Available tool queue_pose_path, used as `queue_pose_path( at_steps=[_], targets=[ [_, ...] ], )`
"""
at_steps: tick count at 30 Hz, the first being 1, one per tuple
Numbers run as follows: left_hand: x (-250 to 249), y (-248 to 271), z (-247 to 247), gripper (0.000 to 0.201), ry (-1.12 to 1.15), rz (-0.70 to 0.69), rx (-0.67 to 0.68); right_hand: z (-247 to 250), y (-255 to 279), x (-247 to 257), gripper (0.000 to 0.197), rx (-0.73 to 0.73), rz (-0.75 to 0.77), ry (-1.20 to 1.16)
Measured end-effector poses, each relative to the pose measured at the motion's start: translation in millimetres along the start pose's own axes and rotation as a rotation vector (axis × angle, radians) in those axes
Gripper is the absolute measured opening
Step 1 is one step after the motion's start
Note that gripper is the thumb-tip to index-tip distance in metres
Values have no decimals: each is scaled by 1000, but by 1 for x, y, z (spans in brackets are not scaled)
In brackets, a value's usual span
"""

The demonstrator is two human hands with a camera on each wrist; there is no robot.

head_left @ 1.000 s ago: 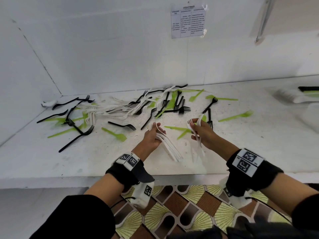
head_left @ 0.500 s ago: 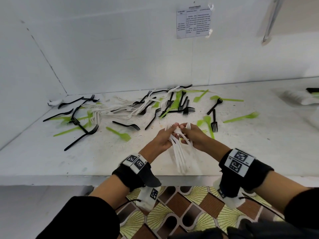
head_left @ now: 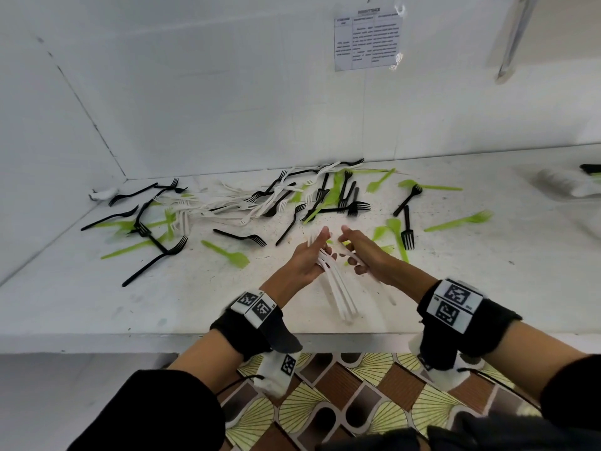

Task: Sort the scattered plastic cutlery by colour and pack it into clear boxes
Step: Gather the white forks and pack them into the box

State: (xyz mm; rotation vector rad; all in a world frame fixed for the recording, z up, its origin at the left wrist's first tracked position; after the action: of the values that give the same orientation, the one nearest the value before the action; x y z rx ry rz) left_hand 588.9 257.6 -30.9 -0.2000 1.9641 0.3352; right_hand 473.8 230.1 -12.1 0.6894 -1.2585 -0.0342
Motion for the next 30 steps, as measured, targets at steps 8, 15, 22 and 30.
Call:
queue_pose_path(
  at_steps=[8, 15, 22, 30],
  targets=[
    [6, -3, 8, 22, -14, 54, 1, -11, 4, -4, 7, -34, 202, 208],
    [2, -8, 14, 26, 43, 1, -46, -16, 4, -13, 25, -7, 167, 183],
    [-4, -10, 21, 20, 82, -39, -86, -16, 2, -11, 12, -70, 191, -6],
    [-7, -13, 29, 24, 156, -98, -180, -28, 3, -8, 15, -230, 286, 345]
  ],
)
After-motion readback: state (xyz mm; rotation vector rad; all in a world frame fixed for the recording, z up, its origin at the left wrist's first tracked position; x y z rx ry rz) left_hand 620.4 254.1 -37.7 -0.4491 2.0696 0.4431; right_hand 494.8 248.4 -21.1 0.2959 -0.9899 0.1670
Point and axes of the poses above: each hand's wrist, its own y-axis away from the middle knuckle, its own z-axis out of the back of the hand, x = y × z, the point moved 4 cm from there along -y, towards the middle knuckle, and after that the axes turned 13 degrees about -z, right-handed, at the moved point
